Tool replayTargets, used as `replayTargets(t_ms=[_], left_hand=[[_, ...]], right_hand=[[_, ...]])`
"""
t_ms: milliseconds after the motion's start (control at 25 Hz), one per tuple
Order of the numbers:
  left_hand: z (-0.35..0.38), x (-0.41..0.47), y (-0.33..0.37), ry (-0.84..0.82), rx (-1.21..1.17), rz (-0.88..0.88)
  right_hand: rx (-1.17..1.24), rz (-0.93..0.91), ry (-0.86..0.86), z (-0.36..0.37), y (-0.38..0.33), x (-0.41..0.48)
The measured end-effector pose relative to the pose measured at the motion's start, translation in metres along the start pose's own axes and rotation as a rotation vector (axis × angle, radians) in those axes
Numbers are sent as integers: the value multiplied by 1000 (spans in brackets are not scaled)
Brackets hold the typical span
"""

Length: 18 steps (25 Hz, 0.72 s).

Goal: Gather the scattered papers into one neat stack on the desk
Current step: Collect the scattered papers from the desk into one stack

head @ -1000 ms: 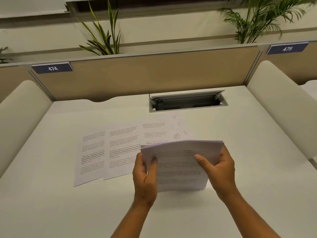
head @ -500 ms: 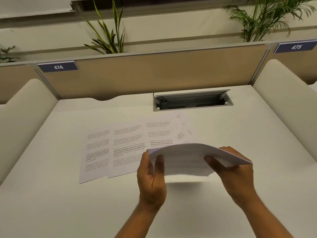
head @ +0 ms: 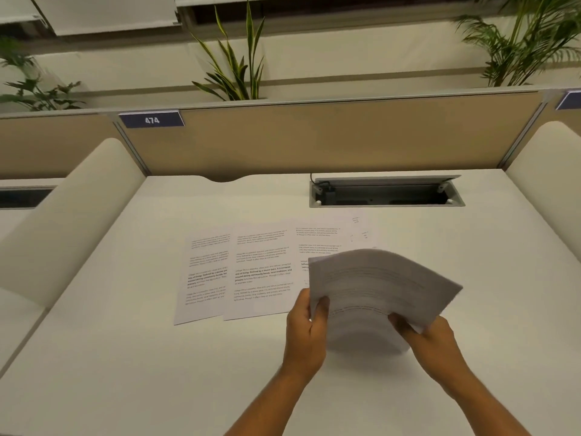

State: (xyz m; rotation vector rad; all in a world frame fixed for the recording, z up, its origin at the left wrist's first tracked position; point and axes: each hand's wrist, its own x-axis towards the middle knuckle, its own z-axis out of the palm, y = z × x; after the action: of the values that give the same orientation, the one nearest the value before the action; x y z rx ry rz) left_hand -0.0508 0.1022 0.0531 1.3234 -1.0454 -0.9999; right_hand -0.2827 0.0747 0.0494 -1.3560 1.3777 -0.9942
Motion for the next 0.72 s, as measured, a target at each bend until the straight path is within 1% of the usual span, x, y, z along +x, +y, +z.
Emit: replayTargets(t_ms=[120, 200, 280, 360, 400, 440, 480, 560, 640, 720], left_hand=[[-16, 20, -5, 41, 89, -42], [-37, 37, -12, 108, 206, -59], [-65, 58, -24, 267, 450, -117], [-99, 81, -37, 412, 844, -304], [-116, 93, -40, 441, 989, -430], [-132, 104, -40, 433, 1058, -561], [-146, 115, -38, 405, 1069, -676], [-166, 130, -40, 348, 1019, -833], [-173, 139, -47, 293, 999, -914], [-170, 140, -55, 249, 1061, -925]], right_hand=[[48, 38, 14, 8, 5, 8], [53, 70, 38, 14, 8, 15], [66, 116, 75, 16, 10, 21], [82, 165, 117, 15, 13, 27], [90, 190, 131, 13, 15, 30], [96, 215, 143, 11, 16, 32], [96, 234, 150, 11, 17, 35], [88, 262, 159, 11, 20, 38], [74, 280, 167, 12, 22, 40], [65, 293, 176, 13, 24, 40]])
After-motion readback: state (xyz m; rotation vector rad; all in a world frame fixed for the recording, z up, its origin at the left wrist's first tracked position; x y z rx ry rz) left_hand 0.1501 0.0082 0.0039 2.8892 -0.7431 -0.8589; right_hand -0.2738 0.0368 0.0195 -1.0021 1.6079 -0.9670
